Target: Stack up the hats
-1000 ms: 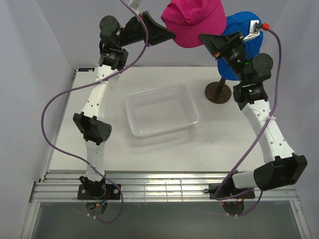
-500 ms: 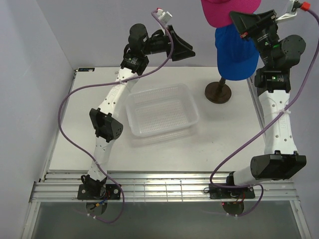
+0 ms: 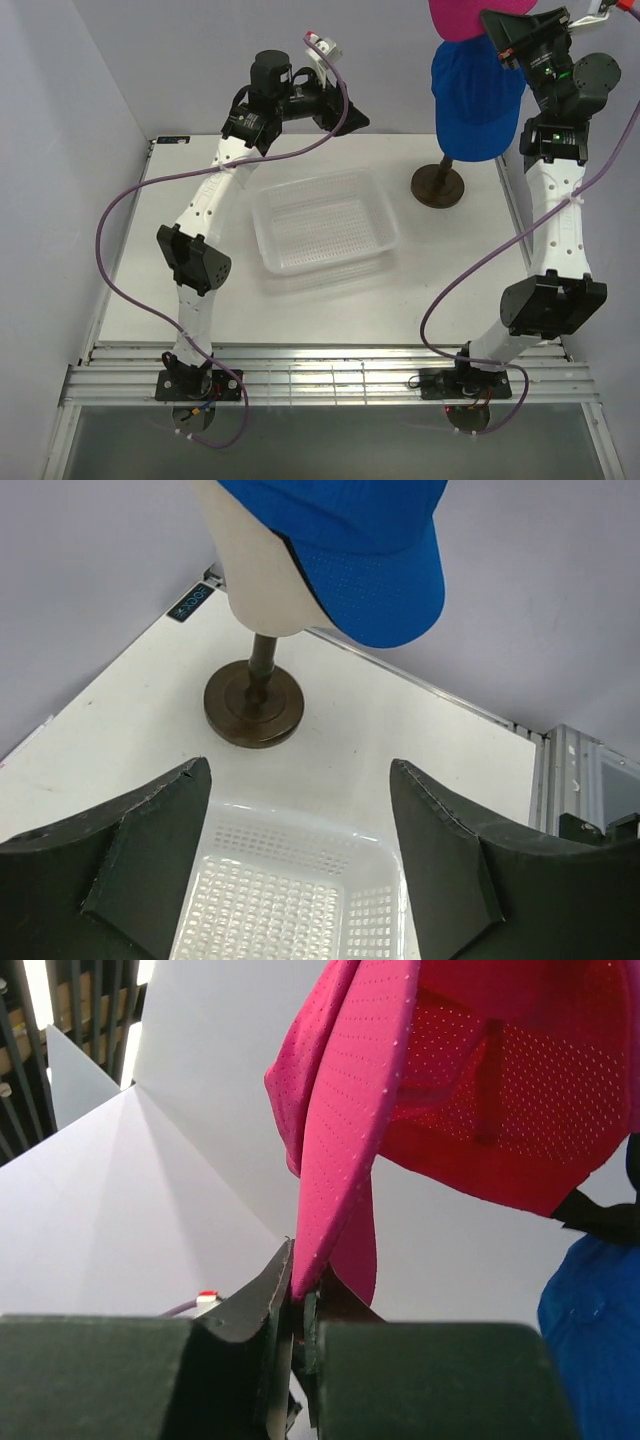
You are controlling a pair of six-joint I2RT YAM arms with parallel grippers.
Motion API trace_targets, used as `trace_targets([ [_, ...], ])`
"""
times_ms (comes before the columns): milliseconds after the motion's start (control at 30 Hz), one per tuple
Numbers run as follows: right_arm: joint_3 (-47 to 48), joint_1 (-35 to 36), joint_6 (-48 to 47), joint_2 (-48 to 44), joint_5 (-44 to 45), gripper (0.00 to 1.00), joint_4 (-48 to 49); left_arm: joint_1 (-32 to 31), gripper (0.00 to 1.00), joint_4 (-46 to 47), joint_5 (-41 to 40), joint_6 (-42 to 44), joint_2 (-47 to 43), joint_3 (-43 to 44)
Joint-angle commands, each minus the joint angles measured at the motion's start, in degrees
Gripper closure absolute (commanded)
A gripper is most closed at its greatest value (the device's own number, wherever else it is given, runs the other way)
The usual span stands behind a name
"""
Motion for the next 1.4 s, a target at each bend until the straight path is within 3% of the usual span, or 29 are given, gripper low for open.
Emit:
trace_targets([
  [0, 6.8, -0.3, 0.9, 3.3, 0.2, 0.92, 3.0, 0.4, 0.17, -3.9, -2.4, 4.9, -4.7, -1.1],
  [233, 20.4, -0.3, 0.7, 11.2, 1.8, 0.92, -1.3, 0.9, 0.17, -3.9, -0.4, 4.5, -4.7, -2.0],
  [500, 22.7, -0.3, 0.9, 14.9, 4.6, 0.92, -2.6, 1.3, 0.17, -3.8, 0.7, 4.1, -4.2, -2.1],
  [700, 9.9, -0.3, -0.8, 8.9, 5.1, 0.92, -2.9, 1.7, 0.17, -3.4, 1.4, 3.4, -4.0, -2.8],
  [1133, 3.7, -0.4, -1.0, 4.0, 2.1, 0.92, -2.4, 1.8, 0.17, -3.3, 2.1, 2.7, -4.7, -3.9],
  [1367, -10.0, -2.2, 1.1, -4.8, 2.4, 0.92, 0.1, 1.8, 0.17, -3.2, 2.4, 2.3, -4.7, -3.5],
])
